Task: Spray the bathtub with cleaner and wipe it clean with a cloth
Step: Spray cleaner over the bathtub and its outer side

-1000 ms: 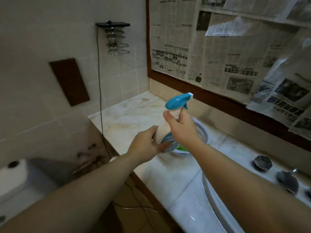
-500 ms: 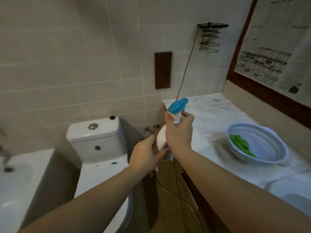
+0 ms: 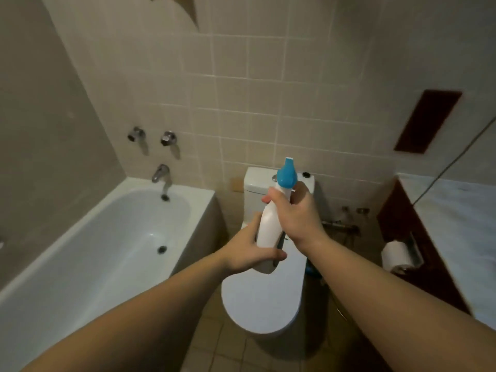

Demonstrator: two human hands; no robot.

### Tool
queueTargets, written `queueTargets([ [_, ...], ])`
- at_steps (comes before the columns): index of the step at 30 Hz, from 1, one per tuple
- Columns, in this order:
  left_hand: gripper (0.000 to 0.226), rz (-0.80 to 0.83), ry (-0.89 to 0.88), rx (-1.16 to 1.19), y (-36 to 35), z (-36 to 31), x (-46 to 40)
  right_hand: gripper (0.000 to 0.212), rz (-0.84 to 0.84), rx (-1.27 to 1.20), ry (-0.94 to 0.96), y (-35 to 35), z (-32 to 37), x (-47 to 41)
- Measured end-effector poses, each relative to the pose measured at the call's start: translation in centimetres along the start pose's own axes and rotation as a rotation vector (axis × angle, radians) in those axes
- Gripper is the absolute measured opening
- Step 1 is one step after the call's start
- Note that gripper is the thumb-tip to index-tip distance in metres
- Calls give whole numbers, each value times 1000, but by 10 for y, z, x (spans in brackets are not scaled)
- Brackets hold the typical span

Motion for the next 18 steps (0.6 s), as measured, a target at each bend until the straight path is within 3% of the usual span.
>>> queueTargets([
  [5,77,-189,50,102,70,63,67,24,184,-34,-49,-114,15,11],
  [9,77,-368,155,141,107,120,116,38,304,22,-121,-204,9,22],
  [13,85,-481,229,163,130,171,147,41,309,-20,-164,-274,-5,38],
  [18,77,-529,320,190,146,210,153,35,324,-95,-228,-327,-27,34],
])
Point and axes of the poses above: each hand's wrist, its own x-axis away from the middle knuckle, its own y-axis out of the back of the hand, z = x × y, the point moved 3 cm from there along -x, towards the middle knuckle, and after that the axes turned 11 degrees about y, right-handed, at the moved point
